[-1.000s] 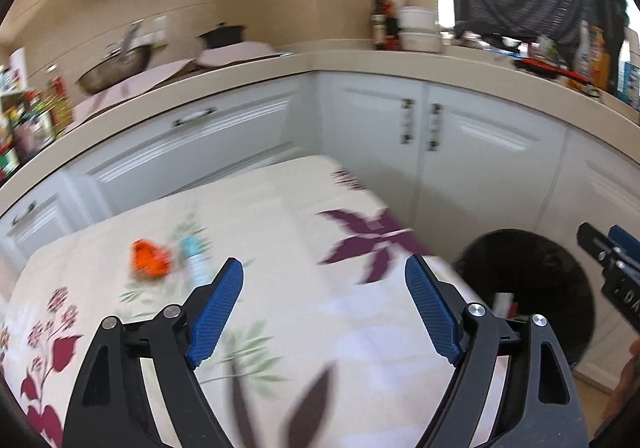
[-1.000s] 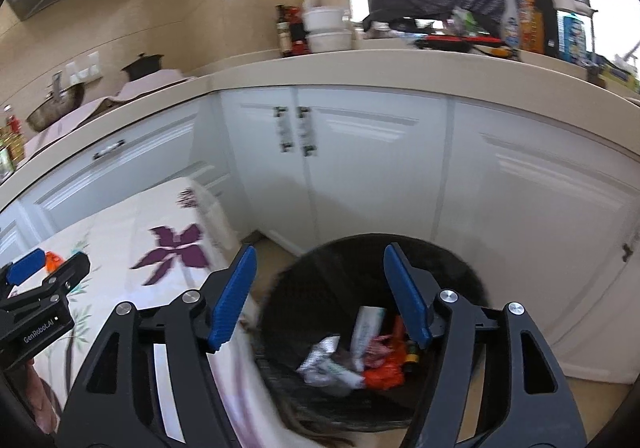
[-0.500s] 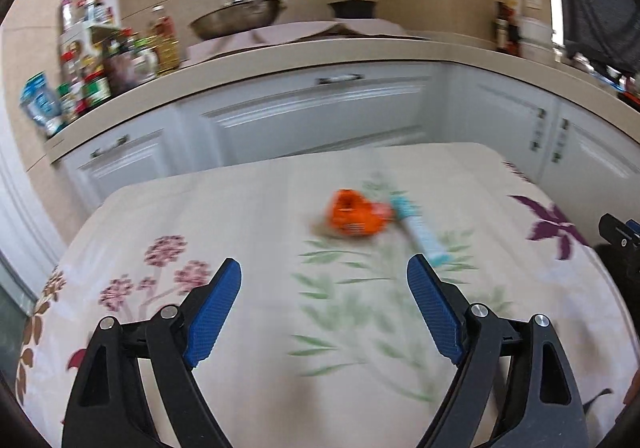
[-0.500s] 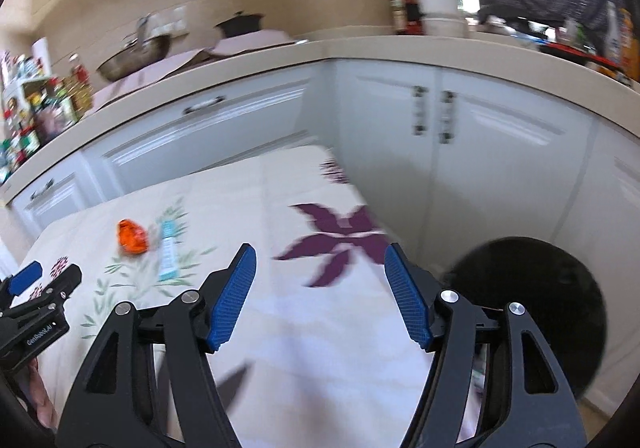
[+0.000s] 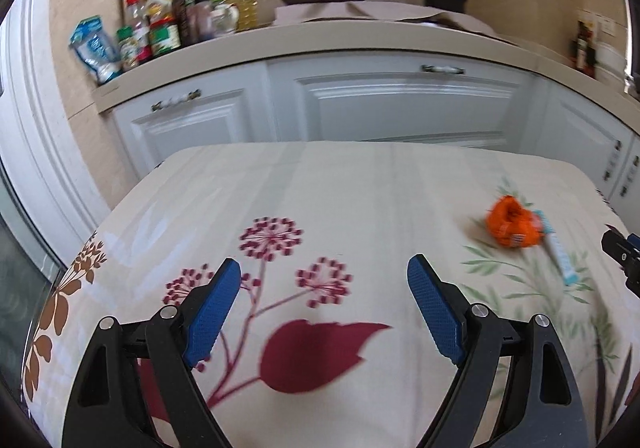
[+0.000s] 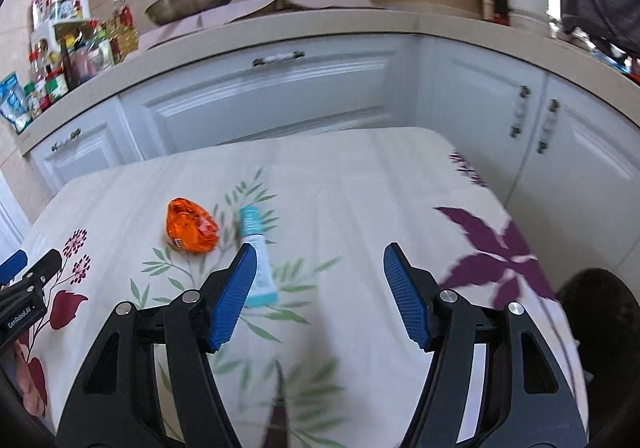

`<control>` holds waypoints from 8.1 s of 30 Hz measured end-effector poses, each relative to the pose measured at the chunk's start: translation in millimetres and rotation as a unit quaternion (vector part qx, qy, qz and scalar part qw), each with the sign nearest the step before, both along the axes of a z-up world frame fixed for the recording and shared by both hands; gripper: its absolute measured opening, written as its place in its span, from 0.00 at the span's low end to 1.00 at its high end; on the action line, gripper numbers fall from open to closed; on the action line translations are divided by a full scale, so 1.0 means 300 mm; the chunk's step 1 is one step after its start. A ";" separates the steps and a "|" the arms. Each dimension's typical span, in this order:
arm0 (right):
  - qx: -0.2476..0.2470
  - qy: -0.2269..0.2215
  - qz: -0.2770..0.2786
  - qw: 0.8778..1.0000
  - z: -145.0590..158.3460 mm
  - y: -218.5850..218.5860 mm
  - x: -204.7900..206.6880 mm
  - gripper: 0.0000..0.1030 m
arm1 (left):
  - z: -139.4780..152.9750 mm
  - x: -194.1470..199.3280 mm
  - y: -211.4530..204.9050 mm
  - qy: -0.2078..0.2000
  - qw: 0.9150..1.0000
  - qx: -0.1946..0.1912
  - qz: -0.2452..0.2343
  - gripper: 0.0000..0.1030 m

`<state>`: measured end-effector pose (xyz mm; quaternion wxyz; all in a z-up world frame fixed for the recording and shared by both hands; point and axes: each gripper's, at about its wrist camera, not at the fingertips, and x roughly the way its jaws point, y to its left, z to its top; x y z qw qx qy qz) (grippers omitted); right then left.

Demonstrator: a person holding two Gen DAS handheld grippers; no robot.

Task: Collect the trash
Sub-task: 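Move both open tools back over the table toward the remaining items, then grasp the light blue tube with the right tool and lift it, then grasp the orange plastic bag with the left tool while the right tool holds the tube, then carry the orange bag and blue tube over the black bin with both tools, then open both tools to drop the orange bag and tube into the bin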

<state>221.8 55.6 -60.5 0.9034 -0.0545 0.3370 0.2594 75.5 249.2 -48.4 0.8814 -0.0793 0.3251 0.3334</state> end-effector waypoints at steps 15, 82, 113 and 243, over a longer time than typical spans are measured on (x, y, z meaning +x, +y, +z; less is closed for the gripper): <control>-0.068 0.075 0.050 0.994 -0.095 0.192 0.086 0.36 | -0.036 -0.003 0.091 0.012 1.000 -0.018 0.021 0.80; -0.001 0.060 -0.044 0.997 -0.060 -0.327 0.264 0.18 | -0.103 0.495 -0.262 0.077 0.990 -0.050 -0.110 0.45; 0.024 0.003 -0.039 0.999 0.068 -0.367 -0.067 0.18 | 0.068 0.161 -0.359 0.004 0.992 0.001 -0.128 0.45; 0.009 -0.056 -0.319 0.946 -0.010 -1.288 -0.021 0.39 | 0.042 0.525 -1.454 -0.034 0.910 0.018 -0.414 0.64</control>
